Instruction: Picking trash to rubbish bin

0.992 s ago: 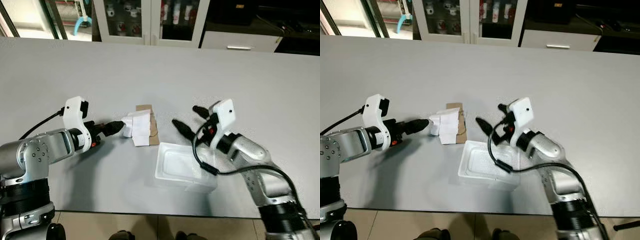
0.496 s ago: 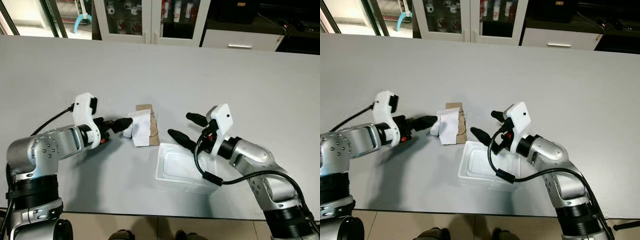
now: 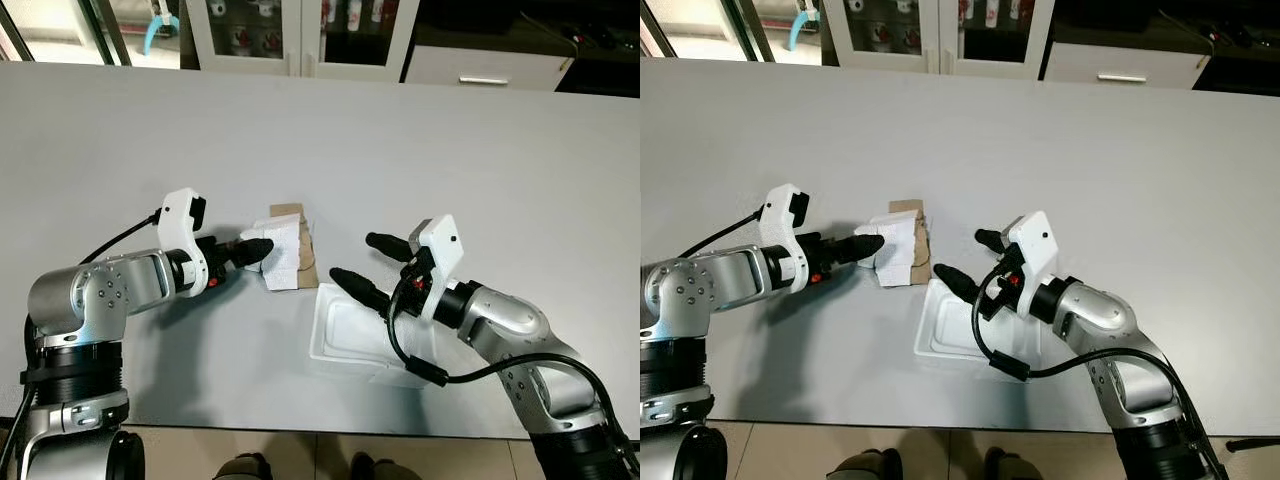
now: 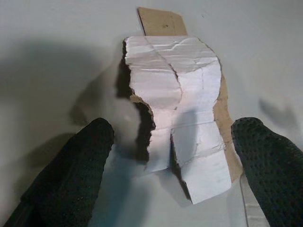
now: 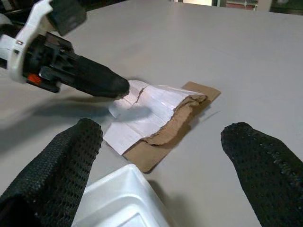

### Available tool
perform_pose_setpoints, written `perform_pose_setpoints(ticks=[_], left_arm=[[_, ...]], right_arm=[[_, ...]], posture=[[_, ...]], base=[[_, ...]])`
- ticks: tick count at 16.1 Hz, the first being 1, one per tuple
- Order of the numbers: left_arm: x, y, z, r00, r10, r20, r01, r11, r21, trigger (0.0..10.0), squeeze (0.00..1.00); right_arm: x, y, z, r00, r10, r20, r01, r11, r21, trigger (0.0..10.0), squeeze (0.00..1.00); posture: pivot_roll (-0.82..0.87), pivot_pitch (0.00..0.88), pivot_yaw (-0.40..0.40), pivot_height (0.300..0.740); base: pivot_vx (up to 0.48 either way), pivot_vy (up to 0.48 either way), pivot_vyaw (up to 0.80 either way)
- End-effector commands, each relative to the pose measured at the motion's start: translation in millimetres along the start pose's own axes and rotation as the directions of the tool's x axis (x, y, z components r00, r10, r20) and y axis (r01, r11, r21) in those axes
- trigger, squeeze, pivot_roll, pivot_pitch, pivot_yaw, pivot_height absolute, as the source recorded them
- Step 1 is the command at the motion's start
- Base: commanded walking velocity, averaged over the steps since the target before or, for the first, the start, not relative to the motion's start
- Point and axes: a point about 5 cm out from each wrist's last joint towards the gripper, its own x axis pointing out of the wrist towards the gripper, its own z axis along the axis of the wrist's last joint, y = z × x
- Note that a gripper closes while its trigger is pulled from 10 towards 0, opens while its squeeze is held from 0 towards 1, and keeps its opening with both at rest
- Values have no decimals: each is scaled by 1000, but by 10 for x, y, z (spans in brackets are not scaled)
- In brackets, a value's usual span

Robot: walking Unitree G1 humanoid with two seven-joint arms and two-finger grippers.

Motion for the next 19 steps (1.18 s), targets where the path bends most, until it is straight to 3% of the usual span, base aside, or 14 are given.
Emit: perform_pose_setpoints(ticks=[1, 10, 19], left_arm=[[32, -4, 13, 1000, -14, -9, 14, 1000, 8, 10000, 0], [253, -69, 78, 998, -67, 22, 67, 998, -6, 10000, 0], [525, -154, 16, 992, -127, 17, 128, 991, -50, 10000, 0]], right_arm=[[-42, 19, -11, 1000, -1, -14, 2, 1000, 6, 10000, 0], [-129, 113, 3, 1000, -7, -19, 8, 999, 32, 10000, 0], [-199, 195, 14, 999, -14, -30, 16, 998, 61, 10000, 0]], posture=[[-31, 176, -20, 740], [-81, 207, -32, 740], [-133, 245, -36, 740]], base=[[0, 0, 0], [0, 0, 0], [0, 0, 0]])
